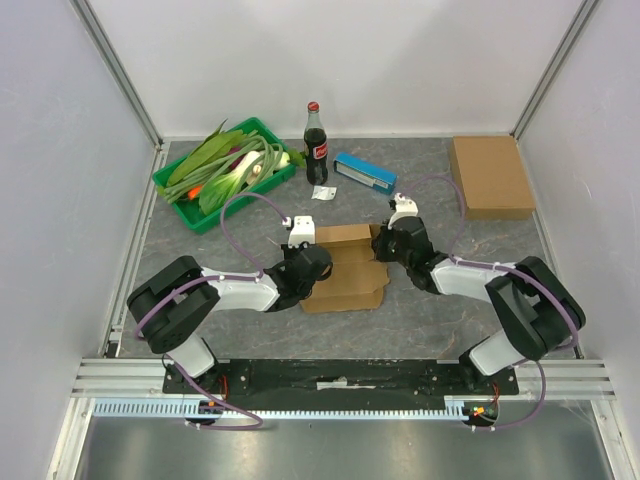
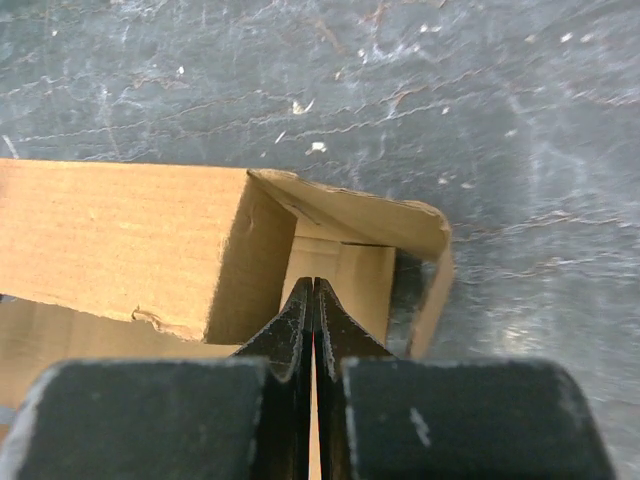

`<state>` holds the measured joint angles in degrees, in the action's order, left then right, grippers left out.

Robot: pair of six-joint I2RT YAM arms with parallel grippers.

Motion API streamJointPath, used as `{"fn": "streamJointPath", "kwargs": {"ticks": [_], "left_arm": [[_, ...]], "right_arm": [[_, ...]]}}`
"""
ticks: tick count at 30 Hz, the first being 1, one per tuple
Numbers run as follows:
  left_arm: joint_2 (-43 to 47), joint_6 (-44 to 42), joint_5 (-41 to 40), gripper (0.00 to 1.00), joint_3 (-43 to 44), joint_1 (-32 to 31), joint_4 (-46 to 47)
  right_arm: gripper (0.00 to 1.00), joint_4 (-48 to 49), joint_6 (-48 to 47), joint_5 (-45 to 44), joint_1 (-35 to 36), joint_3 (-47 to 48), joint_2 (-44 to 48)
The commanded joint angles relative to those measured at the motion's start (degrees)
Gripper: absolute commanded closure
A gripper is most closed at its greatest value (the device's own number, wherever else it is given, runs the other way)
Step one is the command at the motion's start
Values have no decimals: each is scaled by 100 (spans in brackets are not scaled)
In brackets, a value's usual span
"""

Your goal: Fold the paper box

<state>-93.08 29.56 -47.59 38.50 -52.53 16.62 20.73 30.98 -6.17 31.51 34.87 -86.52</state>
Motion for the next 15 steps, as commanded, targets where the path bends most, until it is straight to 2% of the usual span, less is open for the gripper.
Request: {"fn": "streamJointPath", "kwargs": {"ticks": [1,4,5,6,9,11,15], "left_arm": [[9,164,-101,98,-9,-29,219],[35,129,-110,98,-18,-29,210],[27,120,-110,98,-35,-29,210],[44,137,-101,98,-53,-38,210],[9,146,-83,98,-36,-29,219],[-9,129,-75,98,-36,-29,210],[35,138,-110,98,-62,-29,210]], "right_arm": [[100,959,830,924,-83,-148,-434],[100,838,612,662,-92,-305,-130],[100,514,445,409,-92,-166,133],[100,-420,235,180,-92,0,205],[100,-1454,-416,-646,-92,371,486],[100,-1642,-742,-999,-110,397,618],[100,-1696,-1059,-1018,-136,564,277]]}}
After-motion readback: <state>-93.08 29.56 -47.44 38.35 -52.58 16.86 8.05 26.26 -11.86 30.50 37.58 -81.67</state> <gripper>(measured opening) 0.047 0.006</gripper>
